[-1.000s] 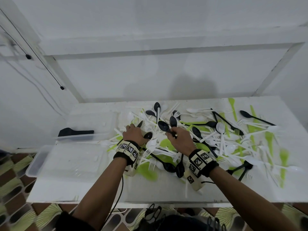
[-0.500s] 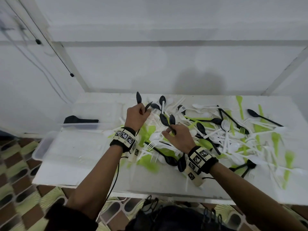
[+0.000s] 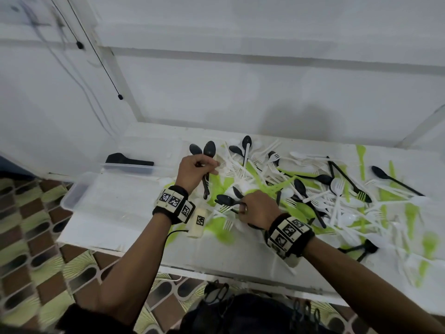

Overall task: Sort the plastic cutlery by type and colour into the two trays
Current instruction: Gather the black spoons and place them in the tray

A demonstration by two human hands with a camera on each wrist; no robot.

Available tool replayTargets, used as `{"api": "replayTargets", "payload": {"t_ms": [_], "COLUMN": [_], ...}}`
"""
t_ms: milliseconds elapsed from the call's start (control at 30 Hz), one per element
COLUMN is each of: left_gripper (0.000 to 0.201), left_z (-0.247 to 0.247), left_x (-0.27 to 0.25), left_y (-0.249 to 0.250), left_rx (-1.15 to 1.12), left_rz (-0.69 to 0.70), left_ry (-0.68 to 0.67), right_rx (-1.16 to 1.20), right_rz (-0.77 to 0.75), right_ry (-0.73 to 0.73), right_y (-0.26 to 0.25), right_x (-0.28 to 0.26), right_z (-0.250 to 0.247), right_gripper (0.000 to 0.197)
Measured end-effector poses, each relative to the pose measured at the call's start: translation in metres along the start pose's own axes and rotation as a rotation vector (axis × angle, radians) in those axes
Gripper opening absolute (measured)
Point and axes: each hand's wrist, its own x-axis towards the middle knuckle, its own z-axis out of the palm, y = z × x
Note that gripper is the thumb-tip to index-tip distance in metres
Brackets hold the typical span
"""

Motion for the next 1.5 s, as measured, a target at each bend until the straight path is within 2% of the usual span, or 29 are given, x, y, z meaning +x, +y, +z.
{"api": "replayTargets", "payload": {"t_ms": [167,300,433,567,667,800,967,1133,1167,1233,1333,1500], "left_gripper": [0.015,0.017,0.018,0.02,0.025,0.023,0.026,0.037,0.04,0.038,0.028,0.024], "left_z": [0.002,0.002,0.003,0.009,0.014,0.024,0.037,0.043,0.044,0.045,0.043,0.043], "left_x": [-0.009,-0.012,-0.011,-0.012,-0.014,-0.017,-0.022,-0.025,-0.025,-0.024,-0.021,-0.028], "left_y": [-0.002,0.006,0.009,0.008,0.008,0.013,0.012,0.016,0.015,0.012,0.004,-0.009], "left_rx": [-0.003,-0.087,-0.129,-0.134,-0.112,0.02,0.12,0.251,0.272,0.287,0.278,0.227], "left_rz": [0.011,0.04,0.052,0.1,0.083,0.148,0.223,0.267,0.261,0.243,0.191,0.089], "left_ry": [-0.055,-0.041,-0.049,-0.046,-0.062,-0.104,-0.123,-0.237,-0.244,-0.17,-0.037,-0.123], "right_rx": [0.078,0.364,0.615,0.917,1.03,1.156,1.289,1.553,1.577,1.577,1.443,1.193], "right_rz": [-0.004,0.054,0.18,0.253,0.278,0.254,0.287,0.263,0.234,0.191,0.153,0.137], "right_ry": [-0.027,0.022,0.046,0.028,0.034,0.014,-0.005,-0.143,-0.166,-0.152,0.005,0.157], "right_y": [0.005,0.01,0.015,0.018,0.02,0.019,0.029,0.032,0.031,0.031,0.034,0.038], "right_x": [0.007,0.007,0.008,0.0,-0.006,-0.012,-0.009,-0.007,-0.008,-0.01,-0.013,-0.013], "right_z": [-0.013,-0.027,-0.034,-0.037,-0.04,-0.05,-0.047,-0.044,-0.044,-0.045,-0.047,-0.045], "right_gripper": [0.028,0.039,0.016,0.012,0.009,0.001,0.015,0.025,0.023,0.012,0.024,0.025]}}
